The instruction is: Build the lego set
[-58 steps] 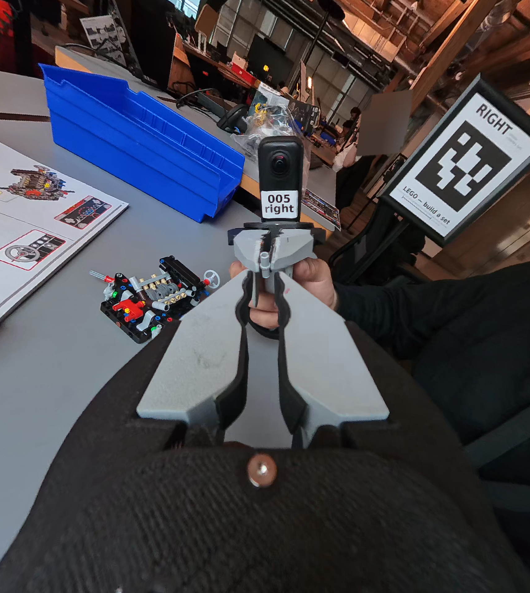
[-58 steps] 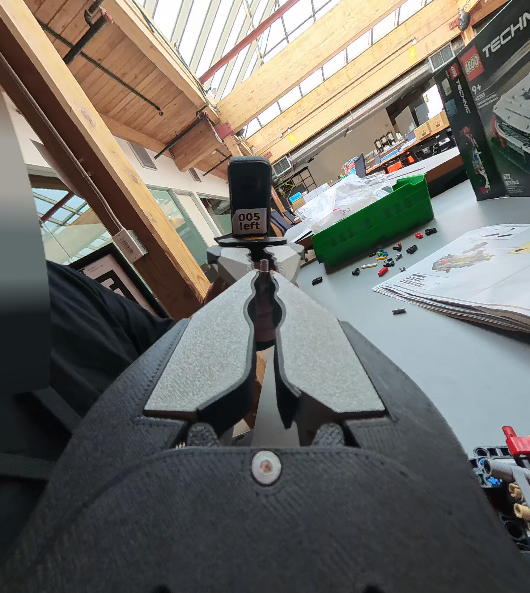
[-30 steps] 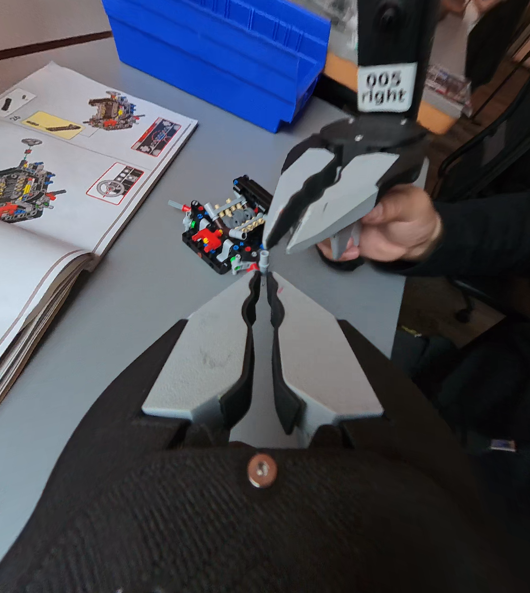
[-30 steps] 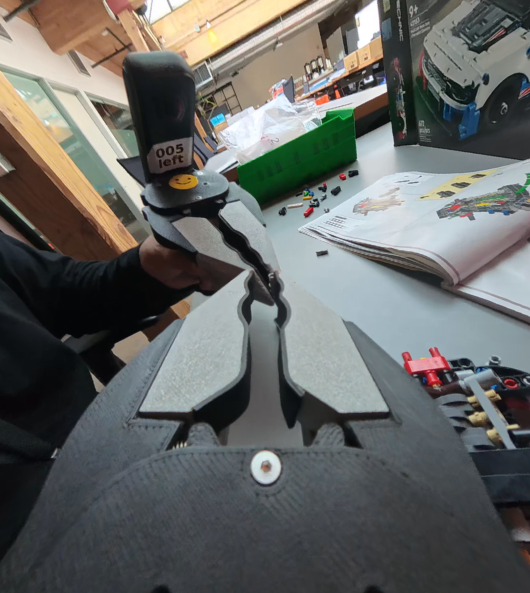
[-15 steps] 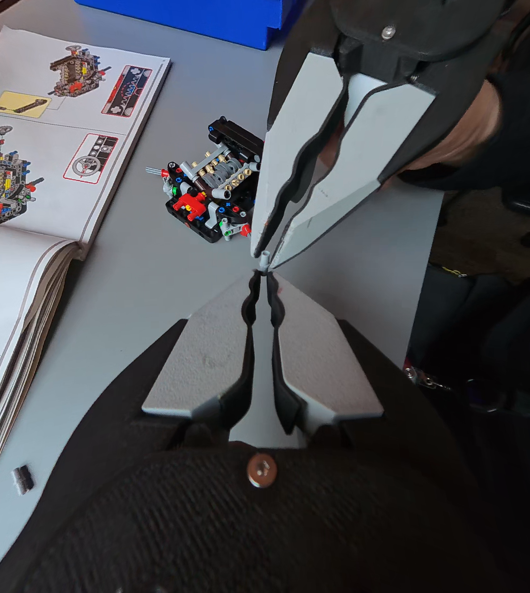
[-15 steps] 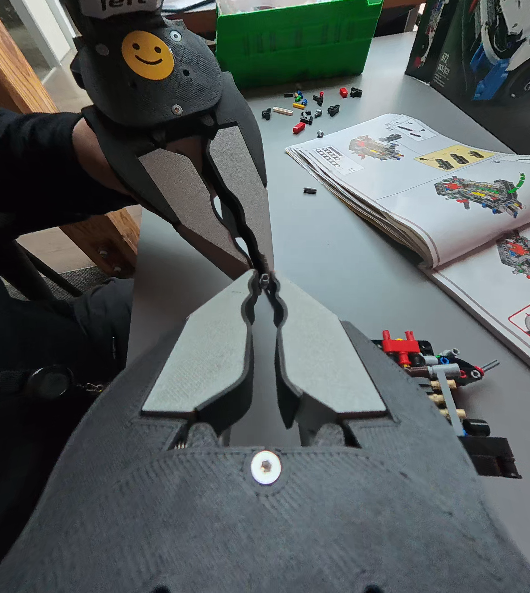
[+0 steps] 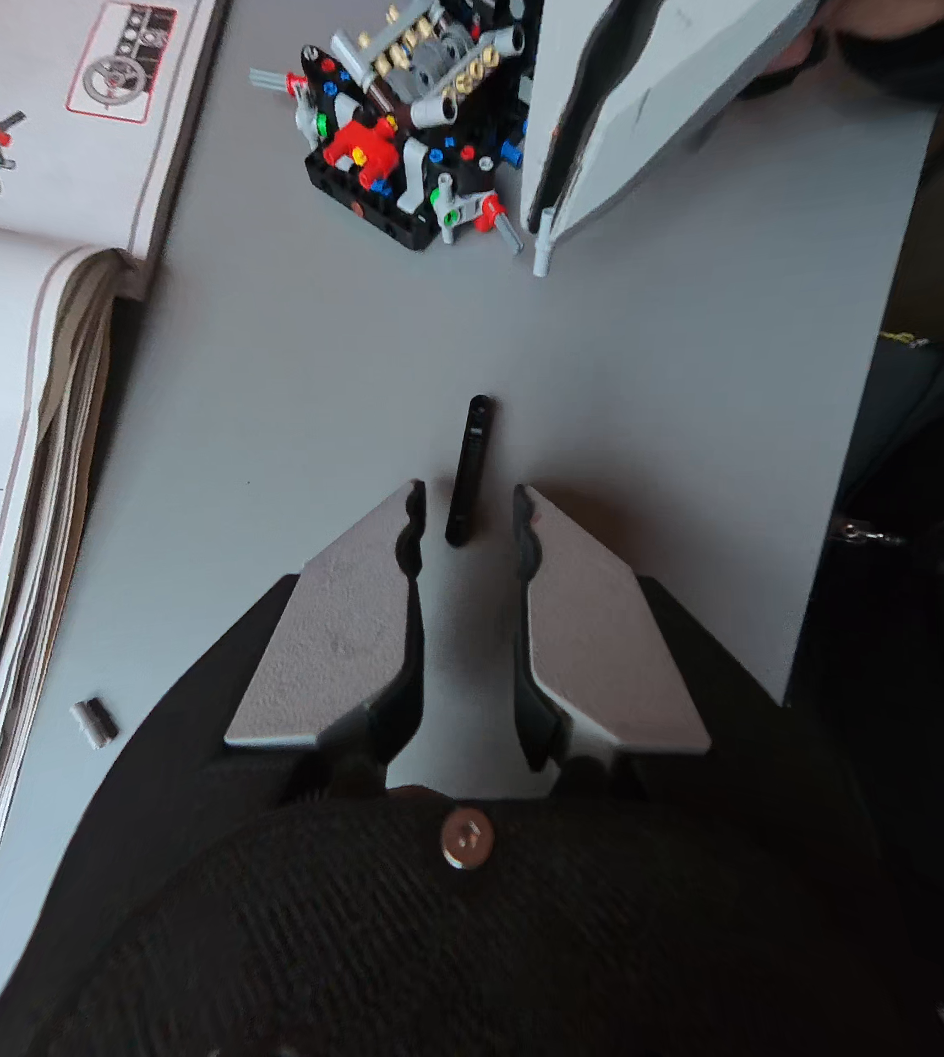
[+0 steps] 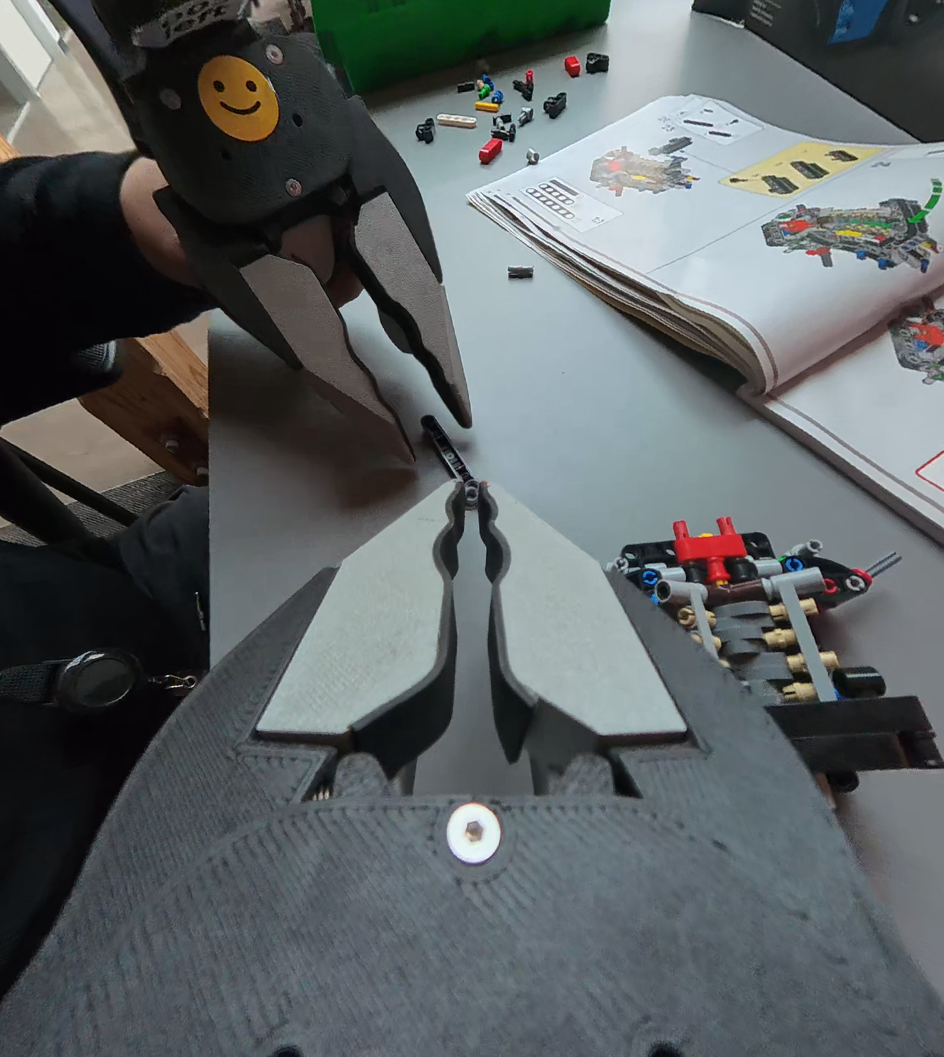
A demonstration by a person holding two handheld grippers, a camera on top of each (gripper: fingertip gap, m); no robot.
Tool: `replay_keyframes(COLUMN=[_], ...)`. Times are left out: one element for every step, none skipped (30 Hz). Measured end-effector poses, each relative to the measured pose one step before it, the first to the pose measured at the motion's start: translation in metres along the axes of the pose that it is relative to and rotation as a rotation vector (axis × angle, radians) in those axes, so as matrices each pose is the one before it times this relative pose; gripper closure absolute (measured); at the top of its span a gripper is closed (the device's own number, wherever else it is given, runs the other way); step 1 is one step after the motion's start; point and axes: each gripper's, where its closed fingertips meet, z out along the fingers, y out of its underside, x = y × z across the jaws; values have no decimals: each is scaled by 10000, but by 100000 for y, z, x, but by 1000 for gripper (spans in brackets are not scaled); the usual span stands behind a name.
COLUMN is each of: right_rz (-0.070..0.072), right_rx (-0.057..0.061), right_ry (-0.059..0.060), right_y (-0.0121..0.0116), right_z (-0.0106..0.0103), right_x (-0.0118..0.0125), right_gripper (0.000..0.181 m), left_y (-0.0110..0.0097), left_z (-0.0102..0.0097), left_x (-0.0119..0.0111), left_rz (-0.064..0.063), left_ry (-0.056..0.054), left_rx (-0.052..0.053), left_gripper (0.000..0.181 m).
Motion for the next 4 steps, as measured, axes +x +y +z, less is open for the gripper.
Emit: replay_keyframes(right_rz=[58,54,52,62], right_rx=[-72,-56,-40,-61], right_ry=[58,30,-5,-10], right_y=[157,131,105,135], right_z=[118,93,96,75], right_x=[50,8,-61,-62], right_gripper=[180,180,180,180], left_y=[223,66,-362,-276], left_z=[339,366,264,276], left_x=[-8,126,156,173], left_rz=[146,159,152,171], left_ry=[81,154,187,240], left_rx=[-120,-63,175,73], left_gripper=[155,157,162,170])
